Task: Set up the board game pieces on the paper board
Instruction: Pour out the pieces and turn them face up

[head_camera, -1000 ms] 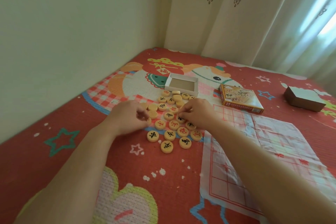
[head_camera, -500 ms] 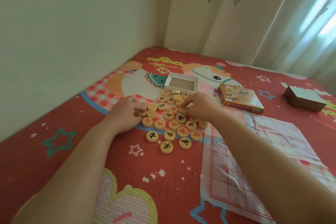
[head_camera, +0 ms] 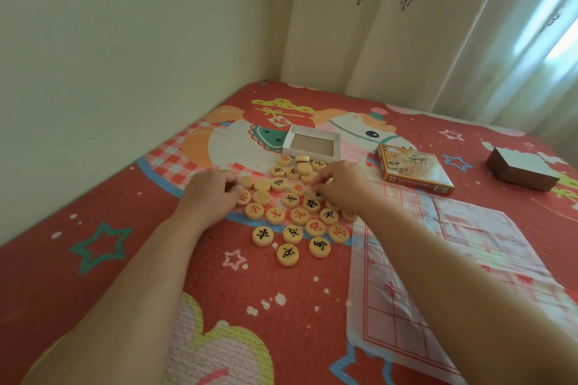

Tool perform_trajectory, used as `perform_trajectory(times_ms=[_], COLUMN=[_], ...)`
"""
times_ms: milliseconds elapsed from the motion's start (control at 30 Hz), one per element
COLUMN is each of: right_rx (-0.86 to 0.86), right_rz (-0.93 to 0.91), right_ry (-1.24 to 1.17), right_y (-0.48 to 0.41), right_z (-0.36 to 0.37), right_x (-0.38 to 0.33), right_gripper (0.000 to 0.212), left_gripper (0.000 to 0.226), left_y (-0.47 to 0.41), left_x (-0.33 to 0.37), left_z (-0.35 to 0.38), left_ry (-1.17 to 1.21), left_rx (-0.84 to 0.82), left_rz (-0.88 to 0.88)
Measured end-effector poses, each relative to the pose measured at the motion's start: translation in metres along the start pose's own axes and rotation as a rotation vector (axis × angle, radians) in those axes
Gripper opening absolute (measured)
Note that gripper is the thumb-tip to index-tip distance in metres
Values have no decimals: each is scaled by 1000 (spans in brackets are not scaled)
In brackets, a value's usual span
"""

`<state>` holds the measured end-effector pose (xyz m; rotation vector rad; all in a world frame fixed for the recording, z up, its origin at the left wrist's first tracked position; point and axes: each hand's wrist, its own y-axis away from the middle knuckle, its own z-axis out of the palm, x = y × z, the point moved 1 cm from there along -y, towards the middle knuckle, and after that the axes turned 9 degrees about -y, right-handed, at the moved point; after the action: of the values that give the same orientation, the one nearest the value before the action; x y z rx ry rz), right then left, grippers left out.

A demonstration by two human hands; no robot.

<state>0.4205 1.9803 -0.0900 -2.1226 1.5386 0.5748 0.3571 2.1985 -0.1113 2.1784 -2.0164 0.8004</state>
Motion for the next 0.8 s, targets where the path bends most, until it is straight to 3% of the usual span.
perform_trajectory(times_ms=[133,233,300,467,567,800], right_rx=[32,75,81,-119,-232,-217], right_rz=[-21,-80,-124,-244,-243,-254], right_ry=[-26,-77,-86,24,129,64], right_y=[0,-2,-6,-17,-23,-29], right_z=[1,4,10,28,37,41], right_x=[-1,-9,-17,-45,-54,-48], right_gripper=[15,16,19,31,33,23], left_gripper=[8,13,18,26,24,19], left_y=[-1,0,-1,-1,1,0], left_x=[1,15,26,36,38,26], left_z=[1,2,6,9,10,6], left_ry=[-3,-19,-108,-261,-233,-26], left_rx=[54,121,81,-19,8,94], left_rz=[-35,96,163,118,84,7])
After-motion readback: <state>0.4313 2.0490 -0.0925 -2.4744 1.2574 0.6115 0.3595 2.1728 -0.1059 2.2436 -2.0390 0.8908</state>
